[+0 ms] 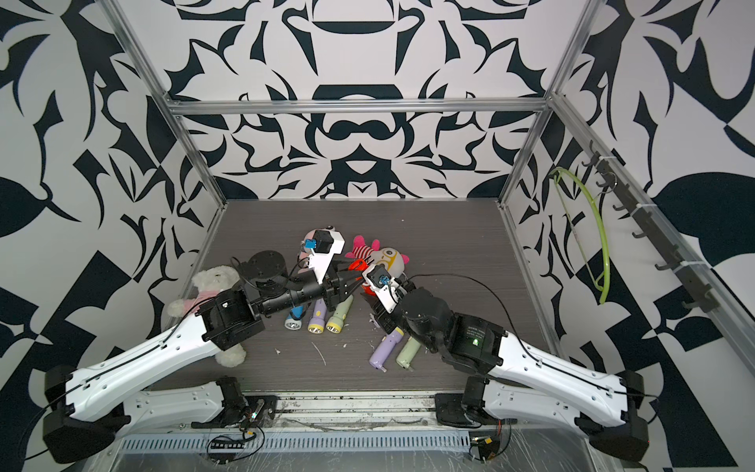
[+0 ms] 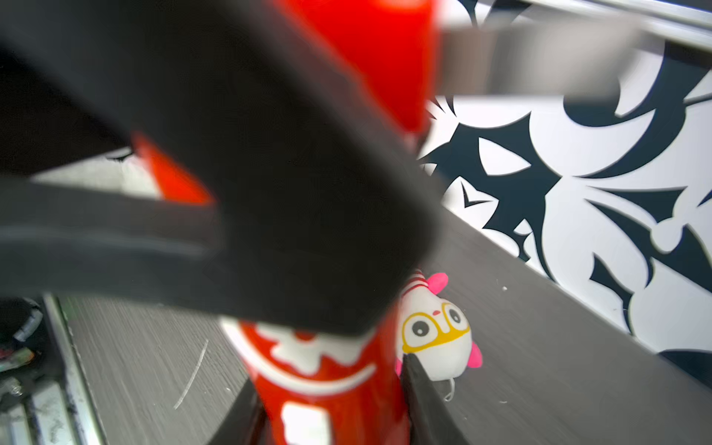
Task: Close the plug at the bottom of the flashlight
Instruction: Pick up the flashlight from the center of the board.
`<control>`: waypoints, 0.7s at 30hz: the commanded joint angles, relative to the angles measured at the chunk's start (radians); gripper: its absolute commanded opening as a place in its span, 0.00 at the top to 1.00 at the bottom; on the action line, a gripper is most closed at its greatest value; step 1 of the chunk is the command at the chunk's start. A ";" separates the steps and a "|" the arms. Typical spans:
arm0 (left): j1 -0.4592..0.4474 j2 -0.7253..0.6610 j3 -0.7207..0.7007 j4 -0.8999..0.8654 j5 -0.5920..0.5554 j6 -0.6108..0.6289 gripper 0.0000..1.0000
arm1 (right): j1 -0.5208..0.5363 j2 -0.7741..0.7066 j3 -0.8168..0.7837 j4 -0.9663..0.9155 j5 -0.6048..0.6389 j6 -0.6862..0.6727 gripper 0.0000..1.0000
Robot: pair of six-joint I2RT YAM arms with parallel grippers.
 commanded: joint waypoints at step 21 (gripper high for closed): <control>-0.001 -0.009 -0.039 0.096 0.064 -0.089 0.57 | 0.004 -0.005 0.060 0.078 -0.024 0.016 1.00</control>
